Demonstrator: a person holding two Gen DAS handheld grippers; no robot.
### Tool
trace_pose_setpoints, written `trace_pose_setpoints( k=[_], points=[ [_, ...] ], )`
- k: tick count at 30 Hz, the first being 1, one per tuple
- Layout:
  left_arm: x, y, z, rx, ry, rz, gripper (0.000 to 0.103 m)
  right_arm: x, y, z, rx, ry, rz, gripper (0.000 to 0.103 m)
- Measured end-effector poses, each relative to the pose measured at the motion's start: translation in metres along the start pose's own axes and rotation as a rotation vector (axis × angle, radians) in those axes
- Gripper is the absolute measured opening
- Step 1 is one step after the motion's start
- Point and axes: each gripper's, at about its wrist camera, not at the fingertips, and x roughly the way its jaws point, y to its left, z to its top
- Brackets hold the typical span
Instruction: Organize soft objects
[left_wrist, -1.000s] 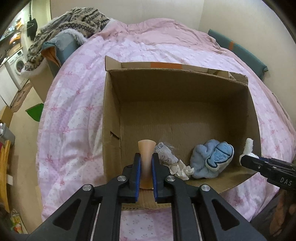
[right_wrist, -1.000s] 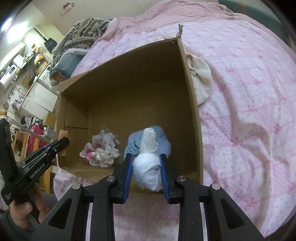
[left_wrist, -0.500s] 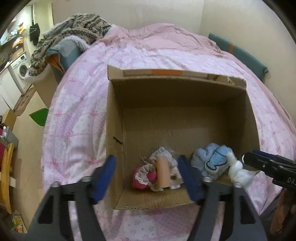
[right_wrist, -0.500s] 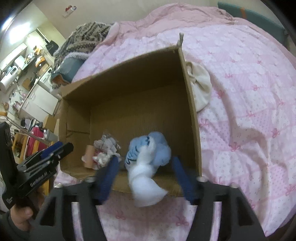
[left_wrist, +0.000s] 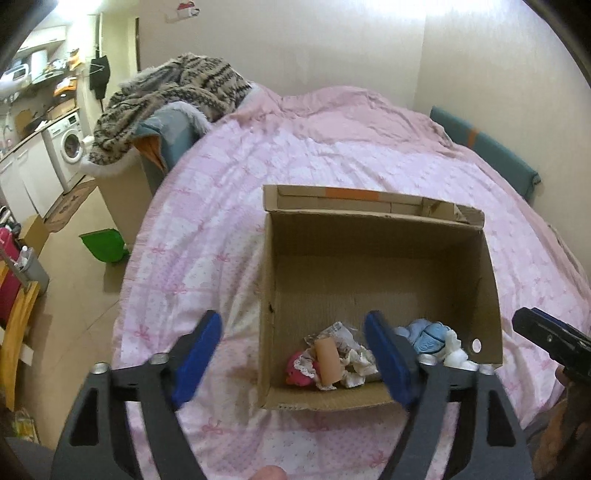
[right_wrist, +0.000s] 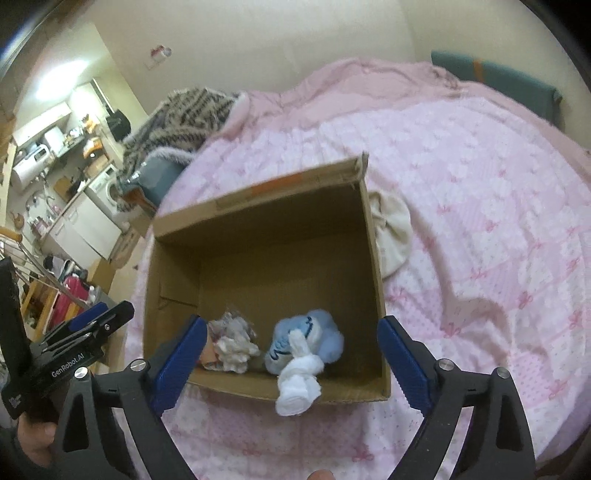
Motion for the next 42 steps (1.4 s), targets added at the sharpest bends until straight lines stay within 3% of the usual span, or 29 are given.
trace_pose_setpoints(
  k=[2,10,25,42],
  points=[
    [-0.006,0.004,-0.002,-0.018,-0.007,0.0,0.091,-0.007,0.004,-0.002,-0.013,-0.021,-0.008,0.1],
    [-0.03,0.009,-0.024,0.001,-0.023,0.008,0.102,-0.022,0.011,-0.019,-0.011,-0.06,-0.043,0.103],
    [-0.054,0.006,-0.053,-0.018,-0.024,-0.022,0.102,-0.027,0.037,-0.056,-0.085,-0.032,-0.088,0.103],
    [-0.043,0.002,-0.061,-0.003,0.008,0.002,0.102,-0.017,0.037,-0.057,-0.096,-0.016,-0.122,0.103]
  ],
)
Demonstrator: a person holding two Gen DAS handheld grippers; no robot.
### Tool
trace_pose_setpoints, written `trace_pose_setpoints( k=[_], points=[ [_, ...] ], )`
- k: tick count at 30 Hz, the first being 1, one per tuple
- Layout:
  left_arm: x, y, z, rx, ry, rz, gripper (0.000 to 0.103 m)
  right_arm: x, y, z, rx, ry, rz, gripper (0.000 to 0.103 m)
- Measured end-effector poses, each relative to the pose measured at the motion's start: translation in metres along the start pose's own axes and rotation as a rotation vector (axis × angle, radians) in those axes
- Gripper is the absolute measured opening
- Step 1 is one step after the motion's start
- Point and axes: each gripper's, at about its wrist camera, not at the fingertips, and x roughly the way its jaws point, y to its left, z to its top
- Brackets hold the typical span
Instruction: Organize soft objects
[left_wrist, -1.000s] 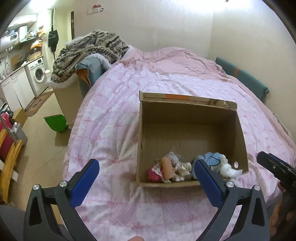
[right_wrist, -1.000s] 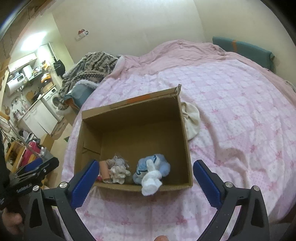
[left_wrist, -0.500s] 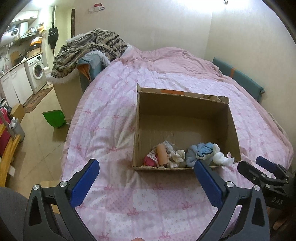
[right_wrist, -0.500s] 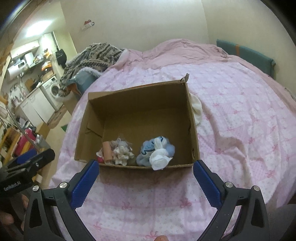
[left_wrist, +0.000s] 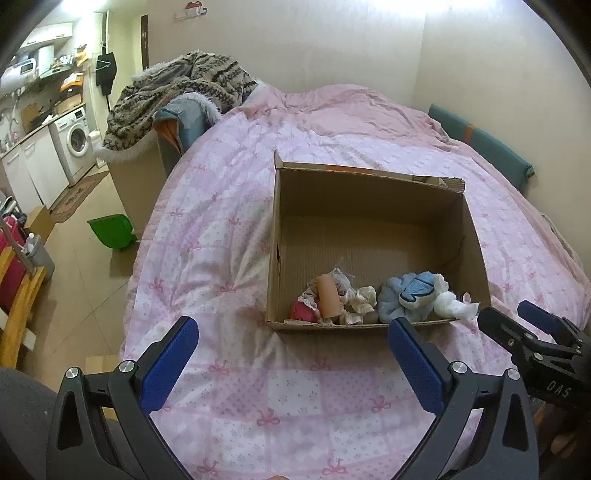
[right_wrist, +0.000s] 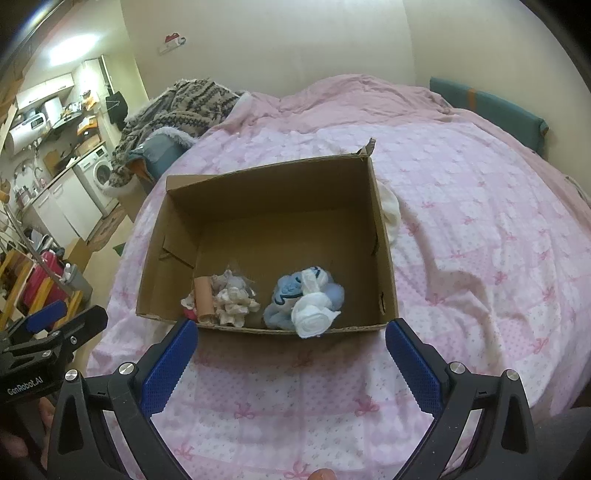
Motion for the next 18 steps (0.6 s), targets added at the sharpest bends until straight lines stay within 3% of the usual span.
trace_pose_setpoints(
  k=[18],
  points=[
    [0.0001,-0.0031,-0.0006,0.009,0.005,-0.005,0.102,0.0002,0.0009,0.001,-0.008,0.006,-0.009,0.103]
  ],
)
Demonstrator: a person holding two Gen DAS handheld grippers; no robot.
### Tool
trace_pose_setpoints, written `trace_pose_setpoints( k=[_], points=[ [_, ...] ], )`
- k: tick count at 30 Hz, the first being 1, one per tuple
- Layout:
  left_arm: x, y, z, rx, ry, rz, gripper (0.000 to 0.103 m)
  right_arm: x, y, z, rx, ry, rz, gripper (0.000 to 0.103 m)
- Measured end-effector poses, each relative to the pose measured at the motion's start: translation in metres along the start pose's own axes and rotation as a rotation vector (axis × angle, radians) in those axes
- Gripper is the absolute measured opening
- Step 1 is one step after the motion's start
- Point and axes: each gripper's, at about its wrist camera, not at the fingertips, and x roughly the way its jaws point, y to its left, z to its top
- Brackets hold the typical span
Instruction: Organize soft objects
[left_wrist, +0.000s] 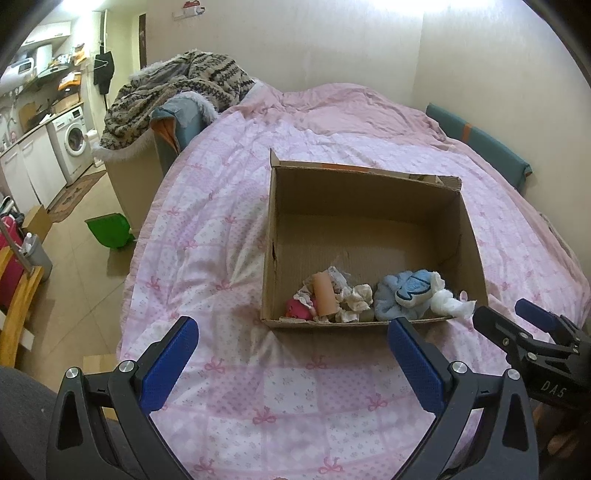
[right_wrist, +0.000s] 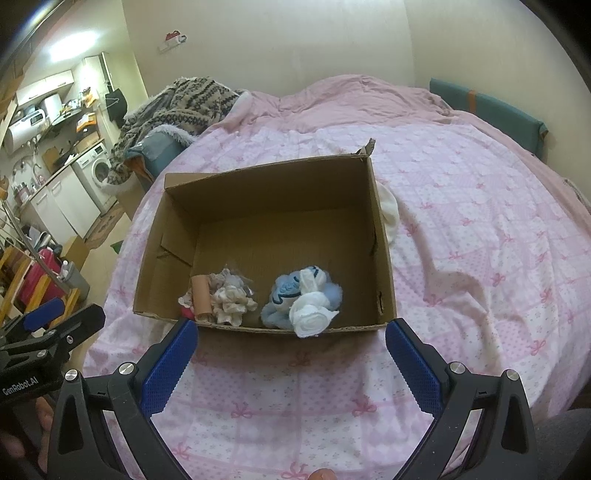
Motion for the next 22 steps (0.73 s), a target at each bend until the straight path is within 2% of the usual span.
trace_pose_setpoints(
  k=[22],
  points=[
    [0.0014,-0.0003,-0.0028,-0.009,0.003,-0.011,0.102,0.0017,0.0001,-0.0001,-0.005,0.003,0.001,0.103]
  ],
)
